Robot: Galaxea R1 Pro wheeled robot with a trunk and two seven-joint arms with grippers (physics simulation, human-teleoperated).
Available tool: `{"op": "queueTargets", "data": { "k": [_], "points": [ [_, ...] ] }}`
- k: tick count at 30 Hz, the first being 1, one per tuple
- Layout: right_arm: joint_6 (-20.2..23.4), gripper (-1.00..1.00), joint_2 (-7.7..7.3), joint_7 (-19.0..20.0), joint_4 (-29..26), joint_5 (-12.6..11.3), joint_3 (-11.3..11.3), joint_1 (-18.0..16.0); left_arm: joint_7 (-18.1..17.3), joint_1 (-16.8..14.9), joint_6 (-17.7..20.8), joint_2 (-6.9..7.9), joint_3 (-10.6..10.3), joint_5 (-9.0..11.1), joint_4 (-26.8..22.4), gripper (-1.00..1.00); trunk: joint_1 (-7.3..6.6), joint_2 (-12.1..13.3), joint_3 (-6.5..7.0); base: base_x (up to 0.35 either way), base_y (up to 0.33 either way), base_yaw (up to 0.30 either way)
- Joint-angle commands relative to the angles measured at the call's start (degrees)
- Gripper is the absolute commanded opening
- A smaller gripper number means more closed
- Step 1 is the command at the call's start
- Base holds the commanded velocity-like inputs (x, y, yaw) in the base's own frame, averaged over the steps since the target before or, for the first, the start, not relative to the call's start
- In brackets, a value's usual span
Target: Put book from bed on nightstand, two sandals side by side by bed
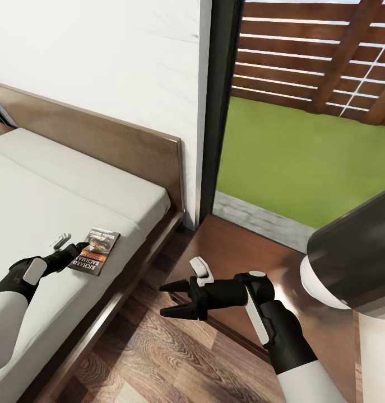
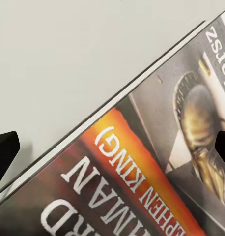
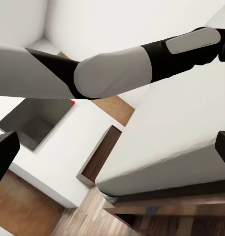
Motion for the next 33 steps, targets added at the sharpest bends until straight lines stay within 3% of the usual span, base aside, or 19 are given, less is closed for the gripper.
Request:
{"op": "queueTargets", "data": {
  "k": [1,5,21,33],
  "points": [
    [0.6,1.0,0.0,0.07,0.0,-0.18,0.02,-0.03,-0.14,-0.03,0.5,-0.03,0.4,0.19,-0.04,1.0,0.0,-0.02,-0.03,0.0,0.0,0.0],
    [0.6,1.0,0.01,0.07,0.01,-0.18,0.02,-0.03,-0.14,-0.03,0.53,-0.03,0.4,0.17,-0.04,1.0,-0.88,1.59,0.68,0.0,0.0,0.0],
    [0.6,1.0,0.01,0.06,-0.01,-0.18,0.02,-0.03,-0.14,-0.03,0.54,-0.03,0.4,0.1,-0.07,1.0,-0.88,1.59,0.68,0.0,0.0,0.0],
    [0.6,1.0,0.01,0.06,-0.01,-0.2,0.02,-0.03,-0.14,-0.03,0.63,-0.03,0.4,0.1,-0.06,1.0,-3.52,6.4,2.84,0.0,0.0,0.0]
  ]
}}
